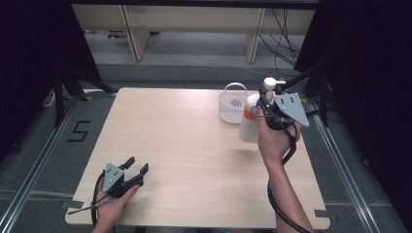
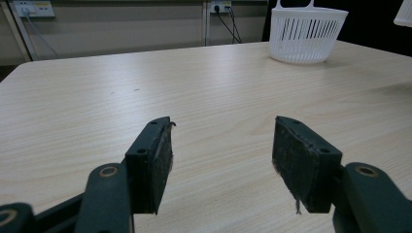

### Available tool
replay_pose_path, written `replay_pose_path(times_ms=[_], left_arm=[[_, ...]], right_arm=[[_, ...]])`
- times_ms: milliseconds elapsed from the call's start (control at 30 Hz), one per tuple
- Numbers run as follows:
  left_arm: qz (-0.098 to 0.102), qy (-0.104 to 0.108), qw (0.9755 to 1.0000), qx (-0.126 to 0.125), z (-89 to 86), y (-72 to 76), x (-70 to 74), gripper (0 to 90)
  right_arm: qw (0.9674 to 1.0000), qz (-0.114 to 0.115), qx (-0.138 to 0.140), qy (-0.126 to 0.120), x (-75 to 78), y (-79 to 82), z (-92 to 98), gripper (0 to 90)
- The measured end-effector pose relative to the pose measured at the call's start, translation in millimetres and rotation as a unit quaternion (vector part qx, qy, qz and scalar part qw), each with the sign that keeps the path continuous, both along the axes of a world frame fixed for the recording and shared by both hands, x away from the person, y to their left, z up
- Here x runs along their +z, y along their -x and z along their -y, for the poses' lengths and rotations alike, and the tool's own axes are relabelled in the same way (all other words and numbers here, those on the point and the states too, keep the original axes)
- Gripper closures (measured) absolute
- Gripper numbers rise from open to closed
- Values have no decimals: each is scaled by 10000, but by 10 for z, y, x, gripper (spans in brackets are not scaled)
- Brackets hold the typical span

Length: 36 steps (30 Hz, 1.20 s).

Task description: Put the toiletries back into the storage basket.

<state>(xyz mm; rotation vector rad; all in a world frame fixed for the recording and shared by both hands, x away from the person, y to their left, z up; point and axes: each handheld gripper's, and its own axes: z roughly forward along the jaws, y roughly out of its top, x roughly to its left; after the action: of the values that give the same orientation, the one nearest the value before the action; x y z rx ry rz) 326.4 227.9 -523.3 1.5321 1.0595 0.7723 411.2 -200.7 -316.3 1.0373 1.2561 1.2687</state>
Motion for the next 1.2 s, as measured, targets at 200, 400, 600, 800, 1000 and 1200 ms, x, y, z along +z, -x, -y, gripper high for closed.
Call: replay_pose_path(times_ms=[200, 400, 600, 800, 1000, 1200], left_arm=[[74, 58, 10000, 10, 6, -13, -10, 393], [59, 54, 10000, -26, 1, -13, -9, 393], [48, 53, 10000, -10, 1, -10, -7, 392], [59, 60, 10000, -28, 0, -14, -9, 392], [57, 60, 10000, -26, 0, -13, -9, 392], [62, 62, 10000, -32, 0, -14, -9, 392]], right_arm=[[10000, 41, -29, 51, 14, -47, 2, 601], [10000, 1, -22, -23, 25, -81, -25, 601], [10000, -26, -14, 6, 28, -124, -32, 601], [10000, -10, -16, -30, 22, -172, -39, 601], [10000, -10, -56, 9, 23, -215, -42, 601], [10000, -49, -31, -35, 30, -255, -60, 601]])
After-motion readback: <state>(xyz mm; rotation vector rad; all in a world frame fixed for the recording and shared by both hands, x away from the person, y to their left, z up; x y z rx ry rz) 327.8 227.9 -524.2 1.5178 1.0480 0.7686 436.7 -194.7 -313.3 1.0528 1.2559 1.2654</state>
